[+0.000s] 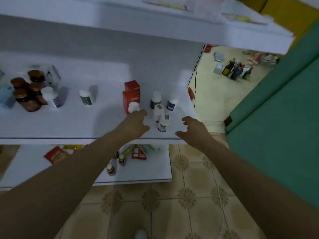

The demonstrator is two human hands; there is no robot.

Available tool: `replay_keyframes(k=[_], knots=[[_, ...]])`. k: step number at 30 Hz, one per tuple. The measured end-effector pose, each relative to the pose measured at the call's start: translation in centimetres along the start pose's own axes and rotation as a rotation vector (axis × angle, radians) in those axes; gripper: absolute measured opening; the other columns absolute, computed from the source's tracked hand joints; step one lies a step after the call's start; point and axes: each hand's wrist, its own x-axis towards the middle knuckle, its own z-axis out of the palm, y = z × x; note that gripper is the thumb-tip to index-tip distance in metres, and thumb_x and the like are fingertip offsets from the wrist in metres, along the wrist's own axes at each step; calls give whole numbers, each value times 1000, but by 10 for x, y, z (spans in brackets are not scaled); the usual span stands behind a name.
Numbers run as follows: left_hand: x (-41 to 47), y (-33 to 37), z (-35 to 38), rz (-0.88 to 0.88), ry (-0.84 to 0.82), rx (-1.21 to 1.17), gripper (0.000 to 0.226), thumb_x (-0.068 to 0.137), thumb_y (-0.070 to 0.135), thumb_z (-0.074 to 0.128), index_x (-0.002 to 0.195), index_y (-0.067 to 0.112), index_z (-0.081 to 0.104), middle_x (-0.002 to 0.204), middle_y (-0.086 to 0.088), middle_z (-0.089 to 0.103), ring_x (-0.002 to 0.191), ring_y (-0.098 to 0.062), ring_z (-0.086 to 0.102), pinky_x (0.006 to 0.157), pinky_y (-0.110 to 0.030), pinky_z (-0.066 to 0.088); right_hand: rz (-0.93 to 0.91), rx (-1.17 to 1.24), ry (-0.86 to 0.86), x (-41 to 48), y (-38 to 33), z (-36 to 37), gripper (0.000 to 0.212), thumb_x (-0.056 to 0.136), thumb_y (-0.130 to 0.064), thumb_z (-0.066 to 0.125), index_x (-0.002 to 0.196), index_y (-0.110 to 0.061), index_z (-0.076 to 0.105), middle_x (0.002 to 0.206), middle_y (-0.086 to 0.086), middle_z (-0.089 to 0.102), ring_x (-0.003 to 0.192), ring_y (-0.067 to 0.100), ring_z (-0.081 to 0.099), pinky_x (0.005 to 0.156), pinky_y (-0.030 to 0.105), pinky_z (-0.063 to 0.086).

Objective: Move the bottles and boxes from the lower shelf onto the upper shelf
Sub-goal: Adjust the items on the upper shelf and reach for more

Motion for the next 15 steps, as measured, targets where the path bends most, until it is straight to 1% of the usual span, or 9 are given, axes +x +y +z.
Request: replay_keyframes(k=[1,3,6,9,11,12,13,14,15], knots=[[14,-2,6,-17,7,-18,55,93,18,55,141,5,32,134,-16,47,119,-27,48,82,-21,34,8,16,-2,13,5,8,67,87,-30,64,143,-9,33,141,10,46,127,25,46,100,29,37],[40,-6,19,-58,16,-56,56,92,13,55,142,3,30,134,-18,46,120,-29,48,94,-29,38,30,57,-10,37,14,23,71,86,-32,65,144,-10,30,143,10,43,130,25,42,105,31,35],[81,-10,37,-109,56,-98,57,91,7,56,141,1,30,138,-19,43,125,-31,45,103,-36,37,45,135,-37,67,25,47,79,83,-32,68,146,-11,26,143,10,42,132,26,41,107,35,34],[116,-9,55,-117,106,-171,61,86,8,63,139,3,32,138,-17,44,125,-32,45,105,-41,38,18,241,-68,89,28,66,80,81,-29,72,144,-12,27,142,8,45,130,26,44,103,32,36],[131,-6,62,-96,116,-253,58,83,8,67,134,7,39,132,-15,50,122,-33,49,102,-42,41,-10,336,-52,100,27,74,71,81,-27,72,140,-14,34,136,7,52,124,24,50,95,25,37],[136,-5,65,-78,117,-304,56,83,7,65,133,9,40,130,-13,52,121,-32,51,99,-38,43,-17,382,-36,105,27,77,64,82,-25,71,136,-15,38,132,6,55,121,23,52,91,23,36],[140,-5,67,-61,125,-338,55,85,5,62,135,11,40,131,-12,53,120,-29,52,94,-28,43,-23,416,-21,108,27,79,58,84,-24,70,133,-16,41,130,5,56,118,22,53,89,21,36],[142,-5,68,-47,140,-353,55,87,4,59,137,11,39,133,-11,53,117,-25,53,87,-17,38,-26,446,-10,110,27,82,53,85,-23,68,131,-16,43,128,4,57,116,21,53,88,21,36],[143,-6,69,-29,160,-363,54,88,2,57,139,10,39,134,-11,52,110,-20,53,78,-11,32,-31,469,-1,111,28,84,50,85,-22,68,129,-15,45,126,4,58,113,19,53,88,21,36]])
